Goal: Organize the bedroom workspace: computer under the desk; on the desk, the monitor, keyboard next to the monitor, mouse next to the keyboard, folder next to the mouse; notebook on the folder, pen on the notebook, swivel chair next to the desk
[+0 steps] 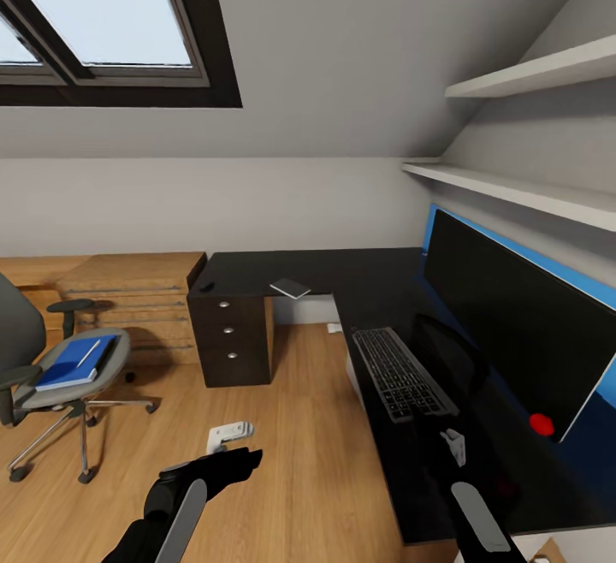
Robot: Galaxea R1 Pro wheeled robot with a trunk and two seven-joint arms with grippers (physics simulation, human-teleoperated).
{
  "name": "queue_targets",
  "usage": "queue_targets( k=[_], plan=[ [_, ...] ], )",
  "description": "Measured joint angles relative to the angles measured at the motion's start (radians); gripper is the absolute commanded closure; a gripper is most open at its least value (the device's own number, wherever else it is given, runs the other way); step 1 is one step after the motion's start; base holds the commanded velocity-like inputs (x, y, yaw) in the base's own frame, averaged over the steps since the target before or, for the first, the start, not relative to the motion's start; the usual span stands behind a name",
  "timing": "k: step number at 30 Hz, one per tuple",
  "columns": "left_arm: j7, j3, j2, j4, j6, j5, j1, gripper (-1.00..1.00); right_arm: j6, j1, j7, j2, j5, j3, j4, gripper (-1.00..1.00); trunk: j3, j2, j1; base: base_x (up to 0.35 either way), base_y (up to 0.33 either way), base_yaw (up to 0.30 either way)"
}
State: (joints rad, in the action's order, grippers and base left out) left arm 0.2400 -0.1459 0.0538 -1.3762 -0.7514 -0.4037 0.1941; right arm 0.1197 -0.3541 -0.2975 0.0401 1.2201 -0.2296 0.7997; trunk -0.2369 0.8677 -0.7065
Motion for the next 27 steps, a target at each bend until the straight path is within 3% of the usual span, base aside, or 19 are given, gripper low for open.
queue_targets(
  k=[27],
  plan=[
    [-0.002, 0.001, -0.002, 0.004, 0.0, 0.0, 0.0, -1.0, -0.01, -0.001, 0.015, 0.0, 0.008, -0.002, -0.018, 1.0, 0.0, 0.0, 0.0, 0.036, -0.03, 0.0]
  ],
)
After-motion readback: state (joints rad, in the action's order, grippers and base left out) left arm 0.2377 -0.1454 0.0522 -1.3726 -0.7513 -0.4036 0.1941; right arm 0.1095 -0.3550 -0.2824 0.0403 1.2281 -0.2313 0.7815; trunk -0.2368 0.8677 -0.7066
